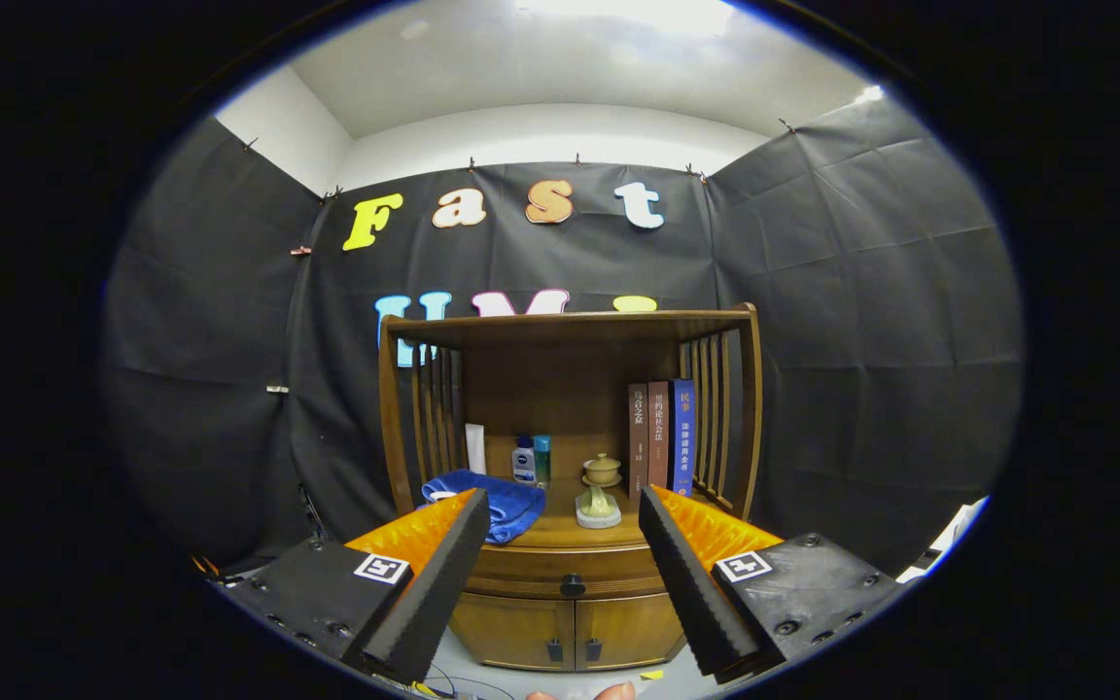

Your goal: Pull open the drawer, take out the items inside it, and place them on the countertop above the cabinet.

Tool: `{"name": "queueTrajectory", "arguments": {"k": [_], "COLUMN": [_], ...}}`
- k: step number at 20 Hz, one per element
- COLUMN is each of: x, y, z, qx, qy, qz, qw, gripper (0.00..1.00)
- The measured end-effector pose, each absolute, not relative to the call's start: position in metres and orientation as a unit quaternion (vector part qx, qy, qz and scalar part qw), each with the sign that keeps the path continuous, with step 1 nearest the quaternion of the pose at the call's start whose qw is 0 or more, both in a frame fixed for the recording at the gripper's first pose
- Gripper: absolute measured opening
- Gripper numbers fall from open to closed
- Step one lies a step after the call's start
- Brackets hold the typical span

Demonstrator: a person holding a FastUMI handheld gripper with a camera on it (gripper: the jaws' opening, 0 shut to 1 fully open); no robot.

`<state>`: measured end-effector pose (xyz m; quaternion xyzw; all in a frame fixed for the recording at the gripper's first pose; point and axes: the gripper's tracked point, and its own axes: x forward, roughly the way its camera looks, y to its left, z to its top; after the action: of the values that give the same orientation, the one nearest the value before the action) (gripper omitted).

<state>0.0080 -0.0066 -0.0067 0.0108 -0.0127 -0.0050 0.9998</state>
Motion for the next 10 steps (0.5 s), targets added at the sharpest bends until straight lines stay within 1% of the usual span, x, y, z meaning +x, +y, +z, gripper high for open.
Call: {"name": "queueTrajectory", "arguments": {"k": [10], "x": [0.0089], "y": [-0.0043], "z": [-0.0085], "qx": [0.017], "qy": [-0.012], "qz": [0.003], "qw": [1.000], "gripper": [0.99]}}
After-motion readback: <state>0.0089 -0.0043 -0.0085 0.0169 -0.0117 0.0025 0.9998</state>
